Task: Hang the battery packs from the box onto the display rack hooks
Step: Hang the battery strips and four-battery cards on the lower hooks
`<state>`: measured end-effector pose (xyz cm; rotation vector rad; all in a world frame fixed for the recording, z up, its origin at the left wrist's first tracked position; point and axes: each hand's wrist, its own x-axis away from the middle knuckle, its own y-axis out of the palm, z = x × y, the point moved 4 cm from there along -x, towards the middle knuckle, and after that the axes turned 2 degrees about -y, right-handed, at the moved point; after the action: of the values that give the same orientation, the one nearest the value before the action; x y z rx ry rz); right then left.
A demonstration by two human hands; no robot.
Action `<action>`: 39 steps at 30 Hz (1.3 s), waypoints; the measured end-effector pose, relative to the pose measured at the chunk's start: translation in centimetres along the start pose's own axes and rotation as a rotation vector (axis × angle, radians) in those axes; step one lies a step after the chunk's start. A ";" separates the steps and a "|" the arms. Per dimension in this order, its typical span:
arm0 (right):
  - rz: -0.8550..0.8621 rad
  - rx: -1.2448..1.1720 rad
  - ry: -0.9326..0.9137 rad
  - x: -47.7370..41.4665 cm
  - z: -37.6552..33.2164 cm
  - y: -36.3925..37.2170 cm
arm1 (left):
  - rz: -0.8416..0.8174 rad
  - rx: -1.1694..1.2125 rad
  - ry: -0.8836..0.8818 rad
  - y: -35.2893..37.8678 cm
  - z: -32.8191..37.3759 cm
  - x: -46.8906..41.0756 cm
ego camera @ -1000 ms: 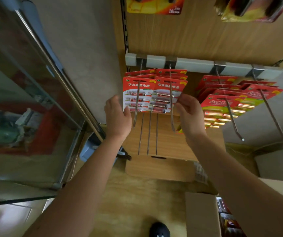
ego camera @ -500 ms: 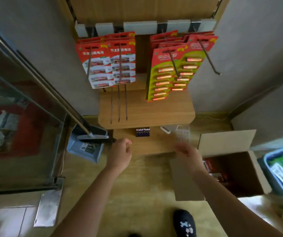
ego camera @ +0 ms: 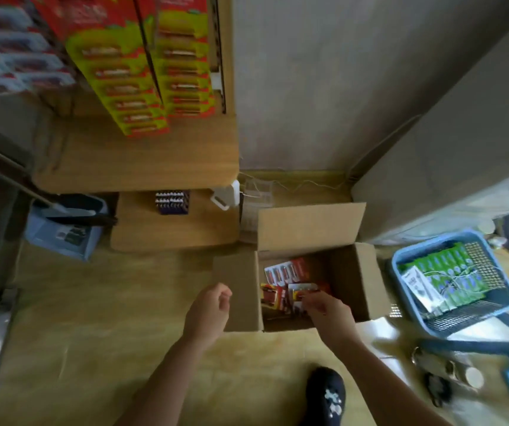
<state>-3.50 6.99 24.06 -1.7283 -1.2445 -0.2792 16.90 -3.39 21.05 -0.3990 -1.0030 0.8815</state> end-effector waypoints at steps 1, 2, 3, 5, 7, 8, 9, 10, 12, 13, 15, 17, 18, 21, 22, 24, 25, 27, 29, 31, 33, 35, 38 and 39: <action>-0.021 0.009 -0.010 -0.4 1.4 -1.0 | -0.004 0.015 -0.031 2.2 0.6 0.5; -0.041 0.001 -0.014 -0.8 2.6 -2.0 | -0.018 0.023 -0.054 4.2 1.2 0.9; -0.061 -0.018 -0.010 -1.3 3.6 -2.9 | -0.036 0.022 -0.063 6.0 1.8 1.2; -0.079 -0.035 -0.003 -2.7 5.4 -4.6 | -0.072 0.011 -0.059 8.6 3.1 1.4; -0.073 -0.015 0.001 -4.2 7.3 -5.7 | -0.092 0.029 -0.056 10.4 4.0 0.9; -0.069 -0.008 0.012 -5.0 8.1 -6.1 | -0.095 0.043 -0.058 11.2 4.2 0.6; -0.067 -0.010 0.018 -5.8 8.9 -6.2 | -0.095 0.054 -0.056 11.9 4.5 0.3; -0.066 -0.025 0.021 -6.7 9.5 -6.3 | -0.096 0.059 -0.049 12.7 4.7 -0.2; -0.066 -0.060 0.029 -8.5 10.9 -5.9 | -0.111 0.072 -0.023 14.5 4.9 -1.3; -0.060 -0.072 0.030 -9.6 11.6 -5.5 | -0.123 0.083 -0.009 15.4 5.0 -2.1; -0.064 -0.073 0.031 -11.8 13.4 -4.1 | -0.141 0.078 0.015 17.4 4.8 -3.9; -0.090 -0.040 0.039 -14.0 15.3 -2.2 | -0.152 0.067 0.028 19.5 4.1 -6.1; -0.111 -0.021 0.050 -15.1 16.3 -1.2 | -0.161 0.075 0.024 20.8 3.5 -7.3; -0.176 0.069 0.088 -18.7 19.3 1.7 | -0.144 0.077 0.031 24.6 2.1 -10.9; -0.190 0.111 0.088 -20.0 20.3 2.5 | -0.125 0.053 0.046 25.8 1.7 -12.0; -0.216 0.204 0.072 -22.8 22.2 3.9 | -0.115 0.065 0.049 28.1 1.1 -14.4; -0.236 0.259 0.057 -24.3 23.0 4.7 | -0.123 0.084 0.044 29.5 0.8 -15.5; -0.297 0.369 0.024 -27.0 24.4 6.2 | -0.134 0.106 0.035 32.0 0.2 -17.6; -0.367 0.481 -0.024 -29.5 25.7 7.9 | -0.159 0.098 0.050 34.4 -0.2 -19.8; -0.440 0.708 -0.068 -31.2 27.0 9.4 | -0.192 0.061 0.047 36.7 -0.6 -21.7; -0.494 0.959 -0.065 -32.0 28.0 10.2 | -0.213 0.024 0.050 38.7 -0.9 -23.5; -0.487 1.043 -0.061 -32.4 28.3 10.6 | -0.215 -0.007 0.062 40.0 -1.0 -24.7; -0.382 0.996 -0.126 -32.7 27.0 10.2 | -0.171 -0.097 0.113 41.0 -0.5 -25.8; -0.356 0.958 -0.139 -32.8 26.6 9.8 | -0.162 -0.141 0.133 41.1 -0.3 -25.9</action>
<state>-18.91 7.67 -16.47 -0.7128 -1.4507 0.2239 -7.75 0.84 -20.59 -0.4824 -0.9630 0.6323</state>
